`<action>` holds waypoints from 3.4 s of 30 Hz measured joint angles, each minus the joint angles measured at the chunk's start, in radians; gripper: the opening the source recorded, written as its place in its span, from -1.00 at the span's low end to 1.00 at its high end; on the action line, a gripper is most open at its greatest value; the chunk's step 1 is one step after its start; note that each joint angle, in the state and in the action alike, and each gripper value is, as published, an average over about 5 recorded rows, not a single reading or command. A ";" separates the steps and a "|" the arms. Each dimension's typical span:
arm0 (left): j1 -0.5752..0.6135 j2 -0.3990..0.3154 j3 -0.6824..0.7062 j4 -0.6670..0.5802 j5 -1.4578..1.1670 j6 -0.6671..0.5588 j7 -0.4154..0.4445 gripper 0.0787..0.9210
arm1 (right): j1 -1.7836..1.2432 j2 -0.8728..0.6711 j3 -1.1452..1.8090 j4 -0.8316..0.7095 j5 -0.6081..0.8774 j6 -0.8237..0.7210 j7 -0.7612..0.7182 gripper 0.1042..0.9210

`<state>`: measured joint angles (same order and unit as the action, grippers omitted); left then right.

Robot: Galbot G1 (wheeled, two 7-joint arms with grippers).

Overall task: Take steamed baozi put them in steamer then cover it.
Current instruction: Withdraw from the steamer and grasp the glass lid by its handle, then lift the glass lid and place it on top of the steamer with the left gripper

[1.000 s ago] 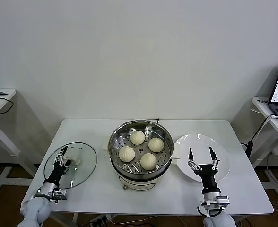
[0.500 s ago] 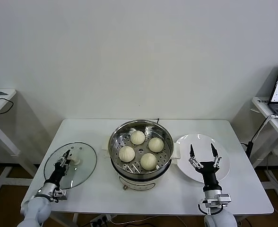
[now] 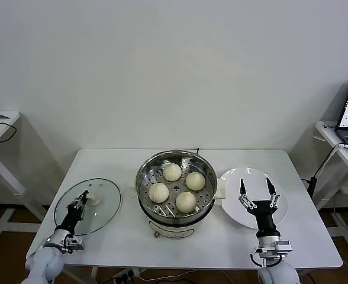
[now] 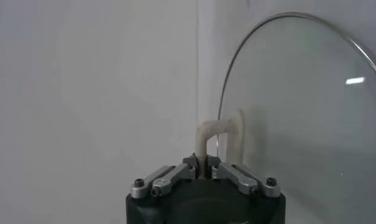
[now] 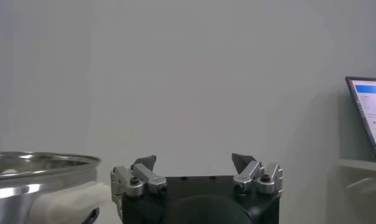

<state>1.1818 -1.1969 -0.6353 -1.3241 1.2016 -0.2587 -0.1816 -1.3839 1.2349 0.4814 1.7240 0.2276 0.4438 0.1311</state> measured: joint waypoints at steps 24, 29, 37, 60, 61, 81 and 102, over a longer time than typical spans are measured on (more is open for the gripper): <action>0.164 0.046 -0.029 -0.559 -0.146 0.203 0.056 -0.73 | 0.014 -0.017 0.051 -0.010 0.019 -0.018 -0.005 0.76; 0.170 0.040 0.021 -0.710 -0.128 0.294 0.100 -0.73 | 0.011 -0.022 0.070 -0.020 0.027 -0.024 -0.007 0.76; 0.134 0.015 0.180 -0.845 -0.092 0.426 0.173 -0.73 | 0.006 -0.019 0.095 -0.035 0.031 -0.033 -0.010 0.76; -0.067 -0.155 0.610 -0.749 0.156 0.695 0.378 -0.73 | 0.011 0.013 0.116 -0.085 0.027 -0.032 -0.021 0.76; -0.071 -0.161 0.619 -0.741 0.168 0.703 0.383 -0.73 | 0.012 0.014 0.116 -0.086 0.027 -0.032 -0.022 0.76; -0.100 -0.261 0.703 -0.620 0.320 0.759 0.405 -0.73 | 0.016 0.020 0.116 -0.106 0.028 -0.031 -0.037 0.76; -0.094 -0.308 0.728 -0.562 0.394 0.758 0.410 -0.73 | 0.019 0.026 0.113 -0.120 0.026 -0.031 -0.045 0.76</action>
<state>1.0879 -1.5047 0.0927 -1.8866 1.5952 0.4991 0.2281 -1.3653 1.2605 0.5942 1.6039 0.2537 0.4131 0.0864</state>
